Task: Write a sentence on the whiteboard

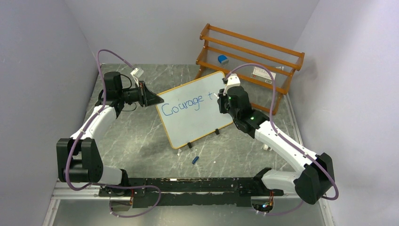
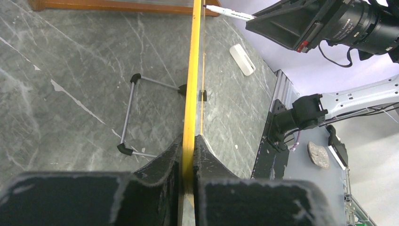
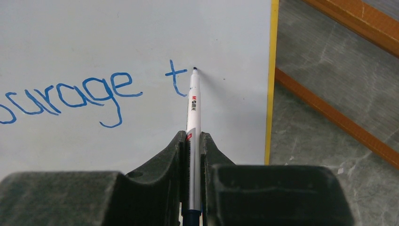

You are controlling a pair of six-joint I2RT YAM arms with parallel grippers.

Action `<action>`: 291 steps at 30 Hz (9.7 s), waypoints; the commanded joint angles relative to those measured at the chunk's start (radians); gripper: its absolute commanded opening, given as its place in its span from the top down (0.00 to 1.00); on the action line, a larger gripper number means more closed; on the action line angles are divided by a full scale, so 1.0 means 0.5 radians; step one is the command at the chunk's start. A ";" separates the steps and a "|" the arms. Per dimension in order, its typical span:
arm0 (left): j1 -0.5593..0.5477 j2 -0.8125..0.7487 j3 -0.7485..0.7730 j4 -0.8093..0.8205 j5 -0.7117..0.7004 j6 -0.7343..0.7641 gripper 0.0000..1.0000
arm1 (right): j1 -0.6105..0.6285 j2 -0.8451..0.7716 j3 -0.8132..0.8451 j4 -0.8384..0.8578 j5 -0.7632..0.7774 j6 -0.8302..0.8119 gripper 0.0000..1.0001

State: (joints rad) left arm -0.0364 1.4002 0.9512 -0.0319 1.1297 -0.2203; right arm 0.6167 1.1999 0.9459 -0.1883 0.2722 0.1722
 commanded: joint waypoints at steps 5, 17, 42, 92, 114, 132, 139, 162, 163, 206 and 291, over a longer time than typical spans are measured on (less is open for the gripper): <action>-0.053 0.052 -0.012 -0.112 -0.079 0.085 0.95 | -0.015 0.009 0.054 -0.025 -0.072 0.008 1.00; -0.053 0.050 -0.013 -0.112 -0.080 0.085 0.95 | -0.015 -0.034 0.016 -0.144 -0.084 0.021 1.00; -0.053 0.055 -0.012 -0.109 -0.074 0.084 0.95 | -0.014 -0.041 0.002 -0.213 0.074 0.034 1.00; -0.053 0.052 -0.013 -0.115 -0.076 0.089 0.95 | -0.019 -0.023 0.047 -0.004 -0.049 0.017 1.00; -0.053 0.050 -0.015 -0.114 -0.072 0.089 0.95 | -0.020 0.008 0.032 0.080 0.053 0.036 1.00; -0.053 0.043 -0.016 -0.115 -0.081 0.089 0.95 | -0.025 0.021 0.041 -0.035 0.148 0.070 1.00; -0.053 0.042 -0.013 -0.115 -0.080 0.090 0.95 | -0.027 0.009 0.024 -0.102 0.129 0.087 1.00; -0.053 0.052 -0.013 -0.111 -0.078 0.082 0.95 | -0.026 -0.001 0.031 -0.246 0.000 0.072 1.00; -0.053 0.050 -0.013 -0.108 -0.075 0.079 0.95 | -0.026 -0.001 0.033 -0.250 -0.004 0.072 1.00; -0.054 0.047 -0.013 -0.119 -0.095 0.088 0.95 | -0.022 -0.160 0.020 -0.203 -0.087 0.066 1.00; -0.081 -0.014 -0.037 -0.138 -0.182 0.095 0.95 | 1.505 0.582 0.224 0.006 0.945 0.472 1.00</action>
State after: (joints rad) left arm -0.0479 1.3830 0.9508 -0.0463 1.1007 -0.2195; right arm 1.3636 1.4696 1.0252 -0.1799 0.7113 0.3862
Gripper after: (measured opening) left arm 0.121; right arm 0.153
